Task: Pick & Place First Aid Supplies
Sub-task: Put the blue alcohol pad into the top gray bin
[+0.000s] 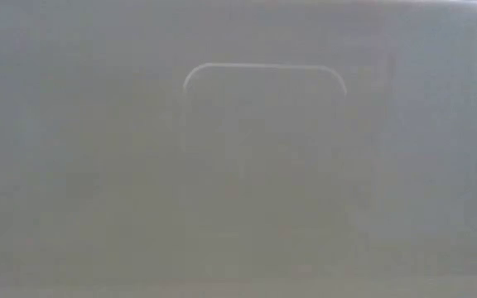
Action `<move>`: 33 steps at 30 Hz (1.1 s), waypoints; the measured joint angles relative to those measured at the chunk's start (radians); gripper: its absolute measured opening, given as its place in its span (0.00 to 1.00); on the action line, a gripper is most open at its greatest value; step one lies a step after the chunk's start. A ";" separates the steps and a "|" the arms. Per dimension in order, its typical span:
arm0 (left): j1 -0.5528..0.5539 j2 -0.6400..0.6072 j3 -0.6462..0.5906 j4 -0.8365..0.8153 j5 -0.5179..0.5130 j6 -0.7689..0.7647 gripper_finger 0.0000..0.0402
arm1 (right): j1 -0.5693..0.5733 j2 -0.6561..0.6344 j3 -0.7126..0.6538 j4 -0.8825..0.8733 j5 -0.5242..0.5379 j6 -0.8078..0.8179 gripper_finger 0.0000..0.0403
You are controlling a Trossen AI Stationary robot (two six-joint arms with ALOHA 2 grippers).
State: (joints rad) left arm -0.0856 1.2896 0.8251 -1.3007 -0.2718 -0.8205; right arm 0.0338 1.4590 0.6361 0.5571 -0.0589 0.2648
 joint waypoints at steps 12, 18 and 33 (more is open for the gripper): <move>-0.244 0.000 0.198 0.383 0.025 0.192 0.17 | 0.000 0.000 0.000 0.000 0.074 -0.002 0.38; -0.494 0.029 0.182 0.693 0.038 0.259 0.17 | 0.000 0.000 0.000 -0.001 0.071 -0.003 0.38; -0.802 0.264 0.267 0.595 0.003 -0.241 0.17 | 0.043 0.000 0.000 0.001 0.063 -0.072 0.38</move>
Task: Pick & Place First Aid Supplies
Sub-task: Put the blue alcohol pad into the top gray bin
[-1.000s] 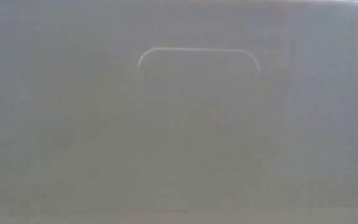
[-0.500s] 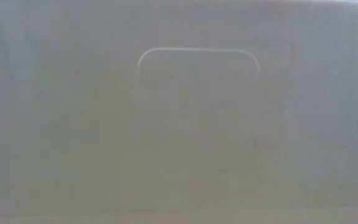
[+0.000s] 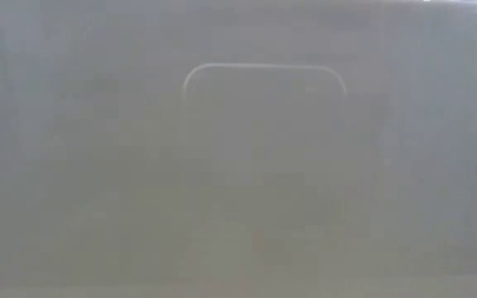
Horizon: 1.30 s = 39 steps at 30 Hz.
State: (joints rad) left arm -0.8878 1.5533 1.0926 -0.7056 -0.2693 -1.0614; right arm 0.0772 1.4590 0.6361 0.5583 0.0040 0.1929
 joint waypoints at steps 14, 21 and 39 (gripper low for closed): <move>-0.031 0.162 -0.029 -0.118 -0.064 -0.201 0.17 | 0.164 0.000 0.000 0.015 0.112 -0.013 0.38; -0.031 0.212 -0.029 -0.146 -0.066 -0.285 0.17 | 0.223 0.000 0.000 0.015 0.148 -0.018 0.38; -0.082 0.215 -0.090 -0.131 -0.060 -0.385 0.17 | 0.224 0.000 0.000 0.004 0.147 -0.022 0.38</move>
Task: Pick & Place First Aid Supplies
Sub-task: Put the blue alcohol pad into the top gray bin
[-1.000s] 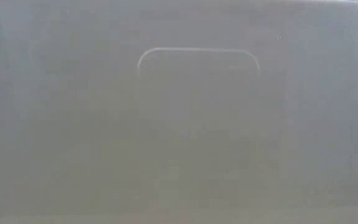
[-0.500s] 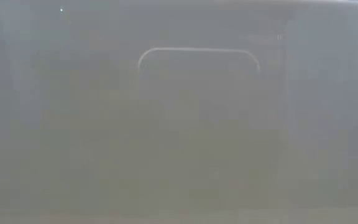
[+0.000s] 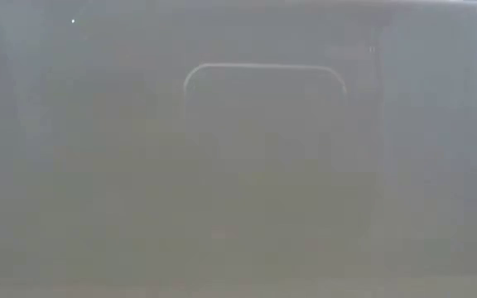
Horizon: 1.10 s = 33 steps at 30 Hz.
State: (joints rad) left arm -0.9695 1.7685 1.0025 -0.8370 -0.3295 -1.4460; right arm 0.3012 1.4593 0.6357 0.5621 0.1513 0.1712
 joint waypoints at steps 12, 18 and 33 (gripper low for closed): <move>0.000 -0.004 -0.042 0.041 0.048 0.003 0.17 | 0.000 0.000 0.000 -0.005 0.000 -0.008 0.38; 0.001 -0.020 0.014 -0.011 0.034 0.044 0.17 | 0.000 0.000 0.000 -0.005 0.000 0.001 0.38; 0.000 -0.008 0.094 0.035 -0.134 0.170 0.17 | 0.000 0.000 0.000 -0.005 0.000 0.033 0.38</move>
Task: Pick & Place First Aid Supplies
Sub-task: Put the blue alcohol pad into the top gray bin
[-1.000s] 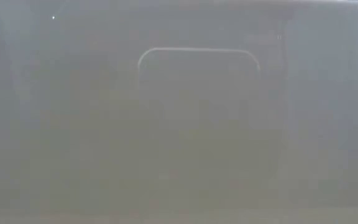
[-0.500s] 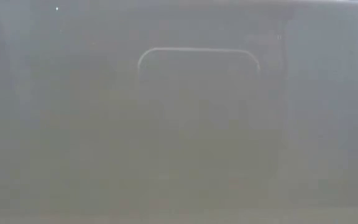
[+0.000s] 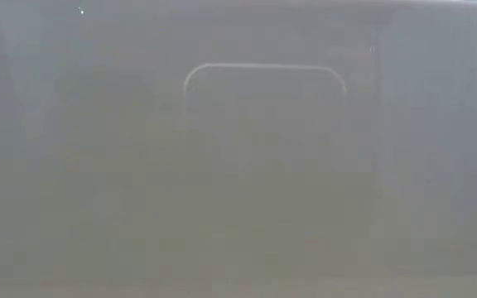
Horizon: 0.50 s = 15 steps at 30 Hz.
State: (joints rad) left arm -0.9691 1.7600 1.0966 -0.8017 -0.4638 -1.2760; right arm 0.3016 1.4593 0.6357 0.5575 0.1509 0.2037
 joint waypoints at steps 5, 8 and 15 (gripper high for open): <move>0.000 0.033 0.000 0.017 0.021 0.008 0.17 | 0.000 0.000 0.000 0.000 0.000 0.002 0.38; 0.000 0.055 0.000 0.005 0.044 -0.031 0.17 | 0.000 0.000 0.000 0.000 0.000 0.003 0.38; 0.000 0.072 -0.002 -0.021 0.094 -0.120 0.17 | 0.000 0.000 0.000 0.000 0.000 0.005 0.38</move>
State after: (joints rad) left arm -0.9691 1.8319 1.0947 -0.8224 -0.3697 -1.3959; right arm 0.3019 1.4593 0.6357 0.5575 0.1507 0.2089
